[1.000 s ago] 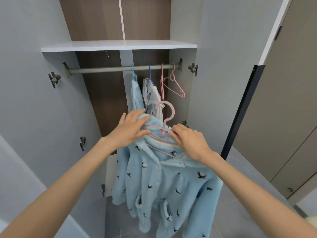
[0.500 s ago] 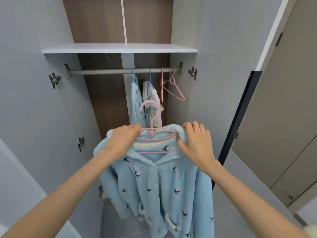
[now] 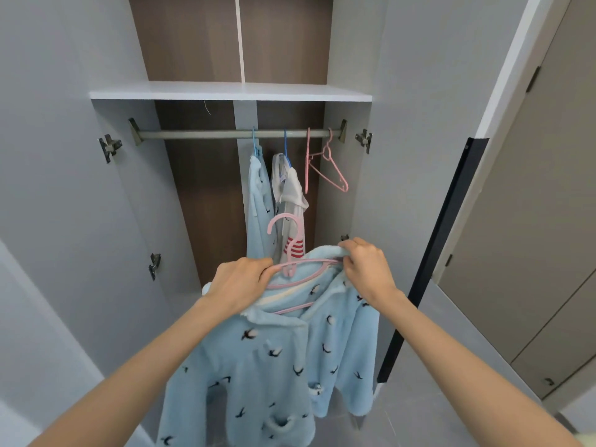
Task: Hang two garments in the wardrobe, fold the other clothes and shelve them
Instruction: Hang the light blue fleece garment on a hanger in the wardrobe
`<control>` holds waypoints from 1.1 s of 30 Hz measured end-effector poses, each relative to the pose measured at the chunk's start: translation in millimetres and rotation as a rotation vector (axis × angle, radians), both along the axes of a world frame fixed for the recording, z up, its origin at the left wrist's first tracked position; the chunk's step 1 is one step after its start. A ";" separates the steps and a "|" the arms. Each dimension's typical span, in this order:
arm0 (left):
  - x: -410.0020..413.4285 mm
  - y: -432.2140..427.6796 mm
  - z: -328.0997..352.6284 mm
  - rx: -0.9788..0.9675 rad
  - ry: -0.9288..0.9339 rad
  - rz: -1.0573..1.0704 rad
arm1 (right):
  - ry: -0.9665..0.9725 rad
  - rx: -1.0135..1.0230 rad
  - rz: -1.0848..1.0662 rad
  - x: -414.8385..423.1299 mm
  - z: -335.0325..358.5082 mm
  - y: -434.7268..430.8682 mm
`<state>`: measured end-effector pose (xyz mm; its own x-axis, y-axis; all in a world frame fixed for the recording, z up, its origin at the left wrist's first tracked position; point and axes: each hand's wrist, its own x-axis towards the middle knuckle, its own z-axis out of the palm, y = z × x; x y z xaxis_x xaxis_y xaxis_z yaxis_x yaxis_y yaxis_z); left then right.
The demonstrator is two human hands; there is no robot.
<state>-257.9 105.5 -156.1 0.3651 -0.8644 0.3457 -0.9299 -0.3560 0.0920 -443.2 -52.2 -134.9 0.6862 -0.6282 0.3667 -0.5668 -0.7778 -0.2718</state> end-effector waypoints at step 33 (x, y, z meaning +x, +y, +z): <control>-42.9 18.3 42.7 -0.284 -0.212 -0.141 | -0.019 0.195 0.485 -41.7 17.4 29.5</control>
